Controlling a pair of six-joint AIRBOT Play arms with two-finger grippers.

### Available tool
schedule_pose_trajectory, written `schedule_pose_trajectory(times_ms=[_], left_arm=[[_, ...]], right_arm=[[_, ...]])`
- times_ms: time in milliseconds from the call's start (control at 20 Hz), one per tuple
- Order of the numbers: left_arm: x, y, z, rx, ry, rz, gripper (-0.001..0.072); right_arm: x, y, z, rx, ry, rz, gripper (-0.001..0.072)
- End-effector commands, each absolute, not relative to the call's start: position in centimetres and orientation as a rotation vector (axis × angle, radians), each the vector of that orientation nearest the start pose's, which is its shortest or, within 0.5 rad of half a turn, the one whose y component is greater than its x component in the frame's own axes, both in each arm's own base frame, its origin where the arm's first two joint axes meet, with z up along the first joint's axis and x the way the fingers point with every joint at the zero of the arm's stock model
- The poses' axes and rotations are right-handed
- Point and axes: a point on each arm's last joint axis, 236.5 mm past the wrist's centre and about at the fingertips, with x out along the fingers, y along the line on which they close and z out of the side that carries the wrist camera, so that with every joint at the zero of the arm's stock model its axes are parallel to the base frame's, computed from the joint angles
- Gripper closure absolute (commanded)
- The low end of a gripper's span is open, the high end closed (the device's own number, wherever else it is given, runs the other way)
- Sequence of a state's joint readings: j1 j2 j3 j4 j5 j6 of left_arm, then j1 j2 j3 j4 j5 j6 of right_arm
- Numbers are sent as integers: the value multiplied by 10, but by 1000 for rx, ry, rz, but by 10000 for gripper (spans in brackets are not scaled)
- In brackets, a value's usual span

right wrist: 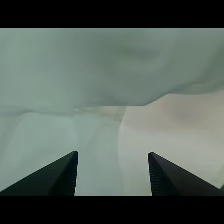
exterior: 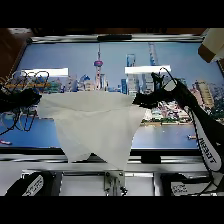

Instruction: Fold the shirts.

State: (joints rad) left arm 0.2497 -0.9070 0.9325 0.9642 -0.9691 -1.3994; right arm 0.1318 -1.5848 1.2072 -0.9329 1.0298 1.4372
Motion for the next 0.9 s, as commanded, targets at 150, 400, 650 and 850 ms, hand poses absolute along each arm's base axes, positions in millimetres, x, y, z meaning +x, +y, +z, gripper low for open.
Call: schedule_pose_trajectory(times_ms=[150,400,650,850], left_arm=[[371,-20,110,-499,819,-144,680],[371,-20,110,-499,819,-144,680],[371,-20,110,-499,819,-144,680],[372,-18,113,-496,809,-140,680]], right_arm=[[397,209,-94,544,1463,498,159],[407,225,-95,540,1409,478,175],[414,227,-95,558,1383,447,671],[416,228,-79,518,1342,489,672]])
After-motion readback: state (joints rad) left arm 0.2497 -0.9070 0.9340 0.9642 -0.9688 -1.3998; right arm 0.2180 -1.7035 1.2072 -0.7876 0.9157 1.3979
